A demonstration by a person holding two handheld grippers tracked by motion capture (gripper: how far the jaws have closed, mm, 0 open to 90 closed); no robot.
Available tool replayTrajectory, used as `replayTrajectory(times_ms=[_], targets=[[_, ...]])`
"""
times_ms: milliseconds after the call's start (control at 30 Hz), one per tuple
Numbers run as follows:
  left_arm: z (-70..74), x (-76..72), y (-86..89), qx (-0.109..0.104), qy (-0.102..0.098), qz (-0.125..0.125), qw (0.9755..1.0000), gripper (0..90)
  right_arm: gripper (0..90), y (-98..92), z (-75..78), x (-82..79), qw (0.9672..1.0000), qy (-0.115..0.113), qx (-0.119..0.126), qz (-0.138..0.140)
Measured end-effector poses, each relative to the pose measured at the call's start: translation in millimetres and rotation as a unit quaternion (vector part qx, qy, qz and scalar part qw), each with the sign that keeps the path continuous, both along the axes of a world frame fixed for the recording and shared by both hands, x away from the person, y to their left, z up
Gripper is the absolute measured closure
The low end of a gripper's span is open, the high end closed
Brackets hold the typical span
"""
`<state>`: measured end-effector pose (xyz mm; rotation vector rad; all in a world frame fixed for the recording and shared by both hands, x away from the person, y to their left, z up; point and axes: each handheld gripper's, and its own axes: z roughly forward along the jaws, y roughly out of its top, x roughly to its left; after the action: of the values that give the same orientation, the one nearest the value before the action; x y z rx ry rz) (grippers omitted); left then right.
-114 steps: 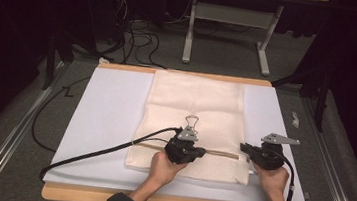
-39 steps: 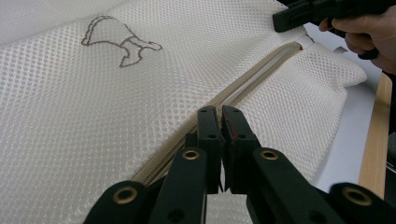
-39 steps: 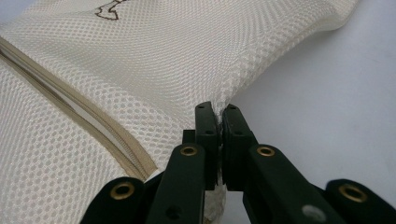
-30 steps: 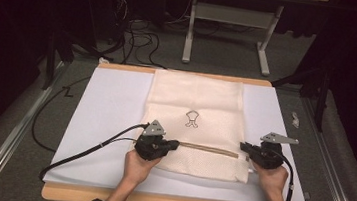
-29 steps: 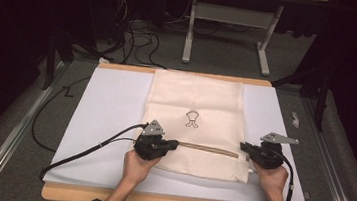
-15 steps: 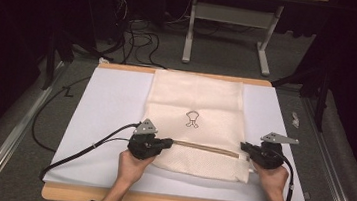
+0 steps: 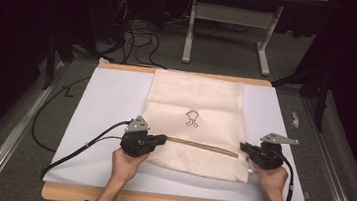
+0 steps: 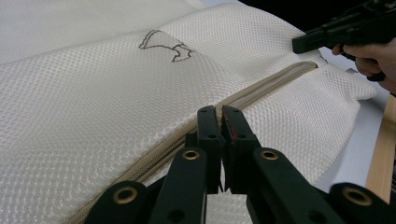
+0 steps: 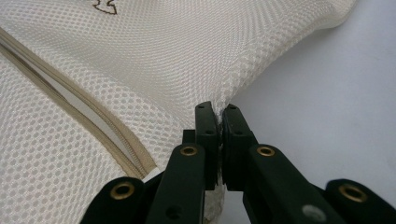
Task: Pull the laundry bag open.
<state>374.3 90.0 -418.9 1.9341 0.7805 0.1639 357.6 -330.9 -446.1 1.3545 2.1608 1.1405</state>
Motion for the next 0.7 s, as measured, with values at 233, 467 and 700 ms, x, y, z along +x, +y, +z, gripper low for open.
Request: replayTrajectory(times_ms=[233,467,700], targets=[[0.2,1.8,12.7,-0.011,-0.002,0.017,0.9998,87.1,88.3,-1.0,0.0,0.2,1.0,-0.002,-0.005,-0.002],[0.8,2.2,19.3,-0.012,0.002,0.02,0.9997,87.1,88.2,-0.3,1.8,-0.8,1.0,-0.008,-0.001,-0.001],[0.8,2.5,26.6,-0.018,0.003,0.027,0.9995,87.1,88.2,-1.3,2.5,-1.3,0.9999,-0.009,0.0,-0.007]])
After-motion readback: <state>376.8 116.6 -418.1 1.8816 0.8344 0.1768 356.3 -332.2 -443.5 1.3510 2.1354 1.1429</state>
